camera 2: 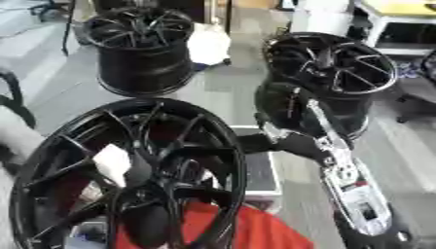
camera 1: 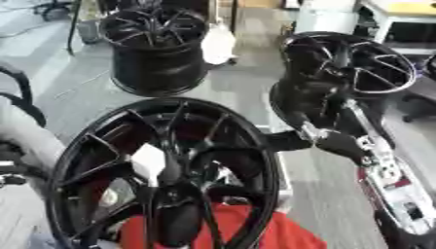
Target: Pull the pin out of the wheel hub.
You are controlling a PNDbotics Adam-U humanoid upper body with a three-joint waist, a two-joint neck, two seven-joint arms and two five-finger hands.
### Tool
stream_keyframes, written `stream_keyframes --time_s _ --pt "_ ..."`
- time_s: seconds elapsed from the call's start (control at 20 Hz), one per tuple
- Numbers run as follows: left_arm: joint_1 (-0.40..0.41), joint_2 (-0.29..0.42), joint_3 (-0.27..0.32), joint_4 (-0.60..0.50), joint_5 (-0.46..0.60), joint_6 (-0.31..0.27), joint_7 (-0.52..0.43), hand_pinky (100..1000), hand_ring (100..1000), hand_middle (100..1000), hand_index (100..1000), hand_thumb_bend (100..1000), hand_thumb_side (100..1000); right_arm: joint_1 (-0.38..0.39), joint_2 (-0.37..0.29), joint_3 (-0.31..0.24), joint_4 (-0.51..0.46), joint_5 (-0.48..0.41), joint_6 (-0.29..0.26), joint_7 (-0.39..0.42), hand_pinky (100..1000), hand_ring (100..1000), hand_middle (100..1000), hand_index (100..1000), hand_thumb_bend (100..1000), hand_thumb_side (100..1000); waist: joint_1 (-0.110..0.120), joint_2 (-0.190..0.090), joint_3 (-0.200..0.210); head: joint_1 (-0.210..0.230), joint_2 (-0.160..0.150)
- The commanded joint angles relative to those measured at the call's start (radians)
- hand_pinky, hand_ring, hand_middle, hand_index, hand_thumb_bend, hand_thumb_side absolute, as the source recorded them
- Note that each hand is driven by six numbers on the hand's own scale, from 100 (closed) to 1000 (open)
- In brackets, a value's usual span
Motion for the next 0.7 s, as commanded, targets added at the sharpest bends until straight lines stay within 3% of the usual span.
stream_keyframes --time_s 0.05,0.45,0.7 --pt "-0.009 0.014 0.007 -0.023 0.002 -0.001 0.001 584 621 666 797 100 823 -0.019 -0.022 -0.005 -0.023 0.002 -0.002 0.002 694 694 729 818 348 142 0.004 -0.008 0.001 0.000 0.004" --pt "-0.009 0.014 0.007 -0.023 0.001 -0.001 0.002 584 621 666 797 100 823 -0.026 -0.028 -0.001 -0.023 0.004 0.000 0.007 695 694 730 820 353 140 0.004 -0.007 0.002 0.000 0.004" --pt "-0.006 0.016 0.003 -0.022 0.000 -0.001 -0.002 584 621 666 797 100 823 -0.129 -0.118 0.076 -0.026 0.017 0.041 0.111 708 718 754 843 351 150 0.001 -0.012 0.008 -0.004 0.005"
